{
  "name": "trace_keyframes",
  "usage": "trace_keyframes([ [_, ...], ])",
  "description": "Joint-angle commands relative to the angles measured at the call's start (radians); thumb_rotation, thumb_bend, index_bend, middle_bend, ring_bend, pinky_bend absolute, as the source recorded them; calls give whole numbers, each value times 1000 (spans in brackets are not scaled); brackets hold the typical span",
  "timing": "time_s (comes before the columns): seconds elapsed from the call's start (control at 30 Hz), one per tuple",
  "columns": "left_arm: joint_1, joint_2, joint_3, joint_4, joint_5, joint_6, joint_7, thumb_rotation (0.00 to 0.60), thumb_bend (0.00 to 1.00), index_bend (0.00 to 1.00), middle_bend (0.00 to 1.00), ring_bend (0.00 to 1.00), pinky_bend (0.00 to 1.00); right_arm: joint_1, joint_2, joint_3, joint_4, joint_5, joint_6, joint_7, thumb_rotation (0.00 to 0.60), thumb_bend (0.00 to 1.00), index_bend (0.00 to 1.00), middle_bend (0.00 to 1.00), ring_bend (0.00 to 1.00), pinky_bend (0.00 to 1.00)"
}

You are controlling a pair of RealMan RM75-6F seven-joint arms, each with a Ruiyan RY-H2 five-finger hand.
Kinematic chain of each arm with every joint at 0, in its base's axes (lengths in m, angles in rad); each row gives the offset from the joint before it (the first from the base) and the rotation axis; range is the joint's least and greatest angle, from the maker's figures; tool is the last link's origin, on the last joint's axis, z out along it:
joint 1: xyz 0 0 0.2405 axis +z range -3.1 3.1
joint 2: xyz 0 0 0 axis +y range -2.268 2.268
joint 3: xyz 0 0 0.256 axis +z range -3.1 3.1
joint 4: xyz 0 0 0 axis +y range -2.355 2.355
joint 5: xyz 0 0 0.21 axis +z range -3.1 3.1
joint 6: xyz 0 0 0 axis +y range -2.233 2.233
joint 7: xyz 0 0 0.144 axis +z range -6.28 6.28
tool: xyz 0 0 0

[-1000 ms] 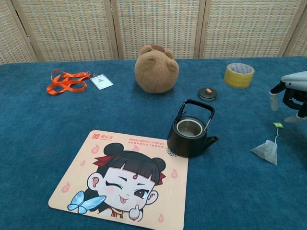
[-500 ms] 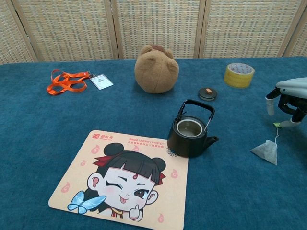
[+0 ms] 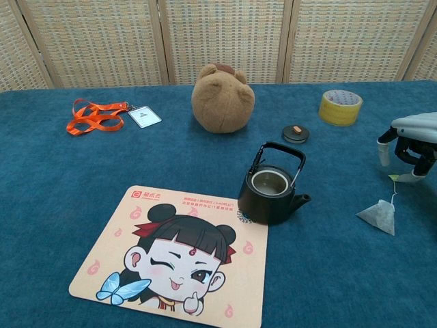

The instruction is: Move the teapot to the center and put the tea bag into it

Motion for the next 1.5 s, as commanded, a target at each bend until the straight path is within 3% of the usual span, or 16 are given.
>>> trace_keyframes([
  [0.03, 0, 0, 0, 0, 1, 0, 0, 600, 347, 0, 0, 0, 0, -1, -4, -1, 6, -1, -1, 1, 600, 402, 515, 884, 942, 1000],
  [1.13, 20, 1, -1, 19, -12, 3, -25, 600, 347, 0, 0, 0, 0, 29, -67, 26, 92, 12, -27, -18, 600, 402, 522, 882, 942, 1000],
  [1.5, 18, -3, -3, 21, -6, -1, -25, 600, 348, 0, 0, 0, 0, 25, -58, 18, 58, -1, -18, -30, 600, 402, 522, 883, 942, 1000],
])
